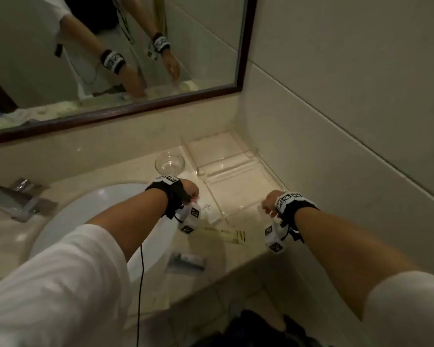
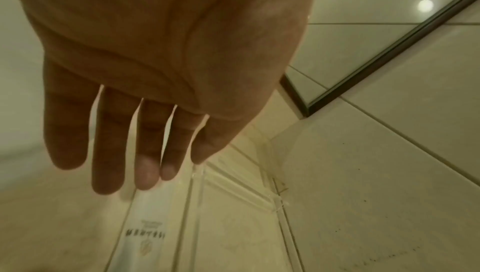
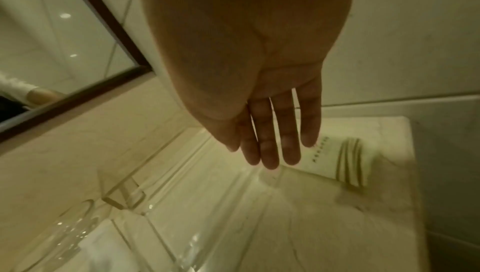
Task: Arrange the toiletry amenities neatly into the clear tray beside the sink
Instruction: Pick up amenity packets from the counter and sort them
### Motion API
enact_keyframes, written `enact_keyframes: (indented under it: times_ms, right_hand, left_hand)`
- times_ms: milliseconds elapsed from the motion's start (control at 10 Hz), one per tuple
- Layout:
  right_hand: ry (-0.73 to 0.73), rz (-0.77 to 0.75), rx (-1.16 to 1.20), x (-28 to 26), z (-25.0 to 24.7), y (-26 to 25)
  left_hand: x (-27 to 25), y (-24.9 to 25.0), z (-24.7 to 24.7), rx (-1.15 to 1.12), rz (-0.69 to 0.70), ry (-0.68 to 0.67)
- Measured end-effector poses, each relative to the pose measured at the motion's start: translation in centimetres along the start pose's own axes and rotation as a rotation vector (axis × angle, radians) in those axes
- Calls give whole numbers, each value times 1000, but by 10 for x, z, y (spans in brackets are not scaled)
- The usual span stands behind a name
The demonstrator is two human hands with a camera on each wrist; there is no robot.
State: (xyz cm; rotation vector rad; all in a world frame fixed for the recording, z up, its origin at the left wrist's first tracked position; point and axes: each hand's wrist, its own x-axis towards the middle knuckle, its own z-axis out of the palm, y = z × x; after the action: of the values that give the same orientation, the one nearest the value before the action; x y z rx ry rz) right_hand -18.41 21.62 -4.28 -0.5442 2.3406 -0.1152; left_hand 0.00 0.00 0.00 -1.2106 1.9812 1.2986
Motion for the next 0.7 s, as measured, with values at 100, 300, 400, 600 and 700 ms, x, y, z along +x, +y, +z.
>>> enact_keyframes:
  times_ms: [100, 300, 400, 600, 700]
  right_hand:
    - [12, 20, 183, -20, 8, 3]
    - [-86, 80, 108, -17, 41, 7]
    - [-91, 88, 51, -11, 55, 6]
    - [-27, -7, -20, -18, 75, -4]
    - [16, -66, 13, -16, 82, 0]
  left_hand:
    - [-2, -9, 9, -50, -28, 21]
    - [16, -22, 25, 125, -1, -23]
    - [21, -26, 30, 143, 8, 0]
    - [32, -48, 33, 329, 23, 29]
    - [20, -45, 36, 414, 40, 39]
